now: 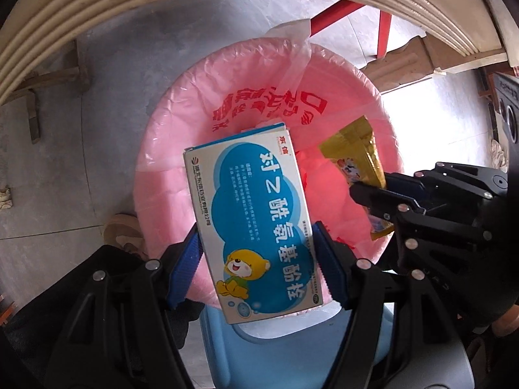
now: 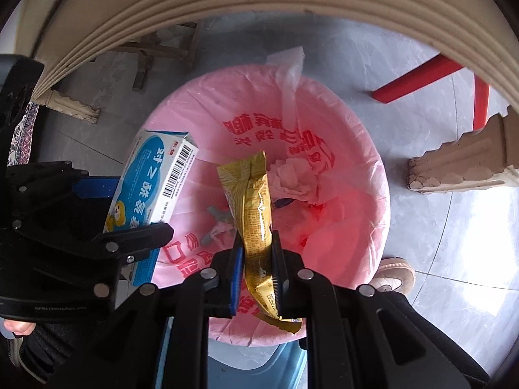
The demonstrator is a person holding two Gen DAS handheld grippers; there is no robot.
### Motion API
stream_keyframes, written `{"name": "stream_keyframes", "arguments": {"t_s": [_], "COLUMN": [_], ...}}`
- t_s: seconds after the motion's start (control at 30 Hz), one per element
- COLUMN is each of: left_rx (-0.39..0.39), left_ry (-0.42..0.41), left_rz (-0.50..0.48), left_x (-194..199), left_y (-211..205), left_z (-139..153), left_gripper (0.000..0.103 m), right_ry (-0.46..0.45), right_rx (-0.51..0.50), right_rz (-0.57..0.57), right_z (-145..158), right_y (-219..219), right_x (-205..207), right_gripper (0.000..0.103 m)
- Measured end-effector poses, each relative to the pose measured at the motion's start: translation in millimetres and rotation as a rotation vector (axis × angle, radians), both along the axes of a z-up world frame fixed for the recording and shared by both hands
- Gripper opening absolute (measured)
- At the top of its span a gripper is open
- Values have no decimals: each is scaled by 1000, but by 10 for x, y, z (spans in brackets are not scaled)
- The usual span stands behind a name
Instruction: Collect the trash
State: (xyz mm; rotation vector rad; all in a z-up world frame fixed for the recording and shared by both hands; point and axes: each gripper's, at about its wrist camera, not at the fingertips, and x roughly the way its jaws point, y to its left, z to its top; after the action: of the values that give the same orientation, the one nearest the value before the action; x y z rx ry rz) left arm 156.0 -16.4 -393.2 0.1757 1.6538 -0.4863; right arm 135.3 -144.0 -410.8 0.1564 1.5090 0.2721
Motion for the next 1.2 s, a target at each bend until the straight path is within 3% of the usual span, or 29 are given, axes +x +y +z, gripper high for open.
{"name": "stream_keyframes", "arguments": {"t_s": [0.3,0.43,0.7,1.03,1.2], "left_rx": [-8,-13,11,87,114], "left_ry": [32,50,14,-30,-126], "left_rz": [15,13,36,17,27], "left_x": [70,81,113,29,-40], "left_y": [1,-4,18,-44,-71], "left_z": [-118,-150,-98,-43,204], "left_gripper": [66,70,77,79,79], "right_ry": [21,20,18,25,-24], "right_rx": [12,12,-10,-51,-81], "right_rz": [-2,-11,-70,-88,-126], "right_z": [-111,-111,-121,-90,124], "right_y": [-17,-42,-156,-168,-233], "right_x": [77,81,123,78,7], "right_gripper": [16,24,53,59,62]}}
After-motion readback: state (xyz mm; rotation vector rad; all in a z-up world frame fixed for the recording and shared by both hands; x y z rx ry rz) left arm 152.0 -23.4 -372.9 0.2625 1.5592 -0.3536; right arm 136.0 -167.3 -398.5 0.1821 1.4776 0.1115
